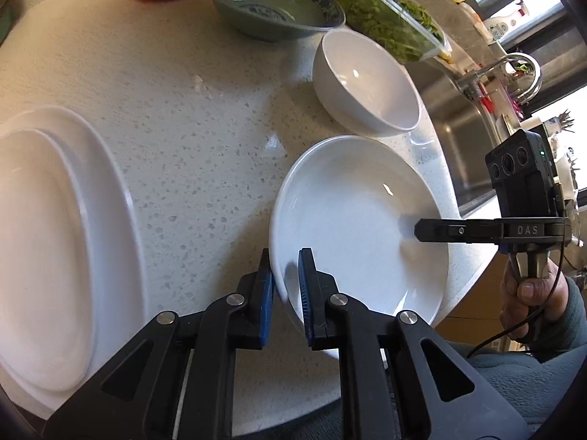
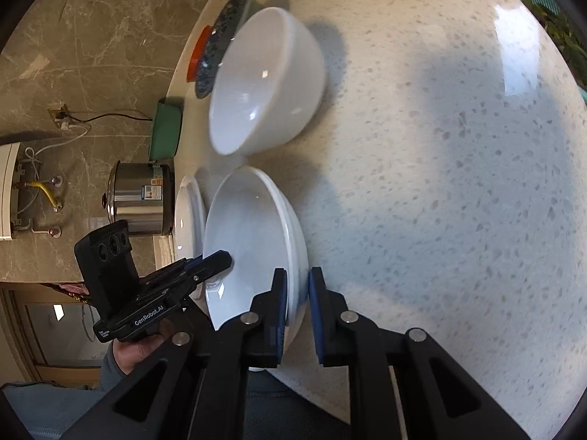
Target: Organize plates and bowls
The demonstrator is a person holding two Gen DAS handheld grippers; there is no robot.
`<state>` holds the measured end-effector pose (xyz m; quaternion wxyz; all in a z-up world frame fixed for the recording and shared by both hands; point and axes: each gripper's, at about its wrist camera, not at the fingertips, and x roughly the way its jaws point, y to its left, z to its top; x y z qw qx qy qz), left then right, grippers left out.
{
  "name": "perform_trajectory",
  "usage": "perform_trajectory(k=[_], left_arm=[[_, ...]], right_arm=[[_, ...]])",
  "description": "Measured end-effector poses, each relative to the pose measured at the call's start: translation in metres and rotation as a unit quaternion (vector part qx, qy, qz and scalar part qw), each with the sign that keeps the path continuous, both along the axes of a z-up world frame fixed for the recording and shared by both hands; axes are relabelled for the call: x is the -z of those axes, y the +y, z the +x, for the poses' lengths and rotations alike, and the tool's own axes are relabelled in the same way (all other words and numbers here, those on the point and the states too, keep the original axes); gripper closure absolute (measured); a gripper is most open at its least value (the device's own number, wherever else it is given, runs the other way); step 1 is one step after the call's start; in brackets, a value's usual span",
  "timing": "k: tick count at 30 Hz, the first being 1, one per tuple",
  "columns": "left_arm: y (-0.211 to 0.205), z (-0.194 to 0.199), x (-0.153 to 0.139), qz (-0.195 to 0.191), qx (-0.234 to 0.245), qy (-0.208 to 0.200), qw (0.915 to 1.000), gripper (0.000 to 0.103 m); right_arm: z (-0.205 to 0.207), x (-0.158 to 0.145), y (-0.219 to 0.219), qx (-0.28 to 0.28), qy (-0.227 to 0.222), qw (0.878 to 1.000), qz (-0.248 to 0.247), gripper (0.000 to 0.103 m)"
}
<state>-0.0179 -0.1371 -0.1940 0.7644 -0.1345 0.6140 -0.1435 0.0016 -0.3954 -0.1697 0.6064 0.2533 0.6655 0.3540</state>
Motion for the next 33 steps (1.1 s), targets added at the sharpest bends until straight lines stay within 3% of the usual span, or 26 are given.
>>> perform_trajectory(k=[8,16,22,33], left_arm=[[0.059,-0.027,-0.052,-0.006,-0.062,-0.033,0.9975,0.092],[0.163,-0.057,-0.087,0.018,-0.159,-0.052,0.9857,0.092],[0.226,-0.068,-0.057,0.031,-0.188,-0.031,0.9812,0.092],[0.259,-0.058,-0.012,0.036,-0.156,-0.005,0.9871,0.091]], right_arm=[[0.003,-0.055,0.061,-0.057,-0.04,0.997,0.017,0.086],[0.007,-0.081,0.183,-0.153,-0.07,0.985,0.045,0.085],[0.003,-0.051,0.252,-0.186,-0.061,0.981,0.021,0.085],[0.0,-0.012,0.278,-0.169,-0.056,0.983,-0.035,0.085]])
